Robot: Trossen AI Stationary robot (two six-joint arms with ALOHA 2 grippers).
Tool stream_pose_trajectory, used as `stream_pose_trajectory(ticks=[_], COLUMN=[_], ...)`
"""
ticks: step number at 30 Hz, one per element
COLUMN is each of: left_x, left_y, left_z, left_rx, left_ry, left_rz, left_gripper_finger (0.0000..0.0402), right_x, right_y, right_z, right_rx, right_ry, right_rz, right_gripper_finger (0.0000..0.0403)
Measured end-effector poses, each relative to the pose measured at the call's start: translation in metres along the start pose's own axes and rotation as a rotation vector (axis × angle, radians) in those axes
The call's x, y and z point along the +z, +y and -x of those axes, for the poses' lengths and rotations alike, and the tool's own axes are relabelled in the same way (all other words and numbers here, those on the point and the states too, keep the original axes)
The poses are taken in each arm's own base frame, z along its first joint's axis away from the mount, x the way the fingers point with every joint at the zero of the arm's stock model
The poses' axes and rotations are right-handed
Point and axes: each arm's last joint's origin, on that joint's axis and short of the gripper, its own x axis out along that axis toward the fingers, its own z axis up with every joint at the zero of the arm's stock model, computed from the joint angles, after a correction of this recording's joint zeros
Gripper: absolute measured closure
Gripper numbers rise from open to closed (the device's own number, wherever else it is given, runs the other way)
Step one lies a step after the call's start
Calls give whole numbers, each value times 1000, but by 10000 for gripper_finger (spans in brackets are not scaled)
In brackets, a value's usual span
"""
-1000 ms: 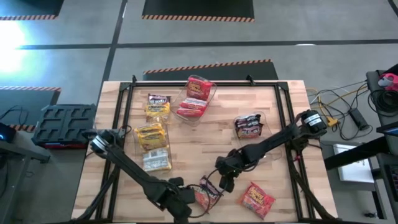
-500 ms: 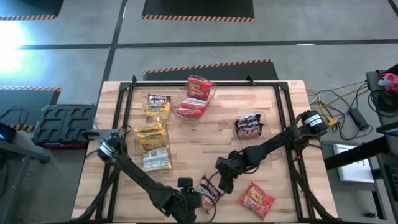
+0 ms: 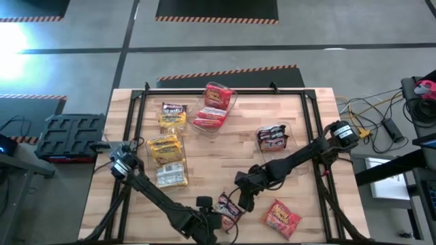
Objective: Sort Maruchan noodles
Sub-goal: Put the bottom black pack noodle into the bottom right transparent bin
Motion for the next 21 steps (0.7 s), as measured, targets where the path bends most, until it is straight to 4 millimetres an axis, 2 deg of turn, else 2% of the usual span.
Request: stream_pose_trajectory(ticks=[8,17,21], left_x=[-8,-10,-10], left_y=[-4,-5,-4], left_z=[0,-2,-3], left_rx=[-32,-16,-10], left_ry=[59,60,56], left_rz=[-5,-16,-25], left_gripper_finger=[222,222,222], right_x=[1,11,13], right_y=[1,18,21], right_z=[0,2,4], right_rx=[18,239,275], right_ry=[0,-45,-72], right_rz=[-11,12,21], right_gripper_finger=[193,193,193])
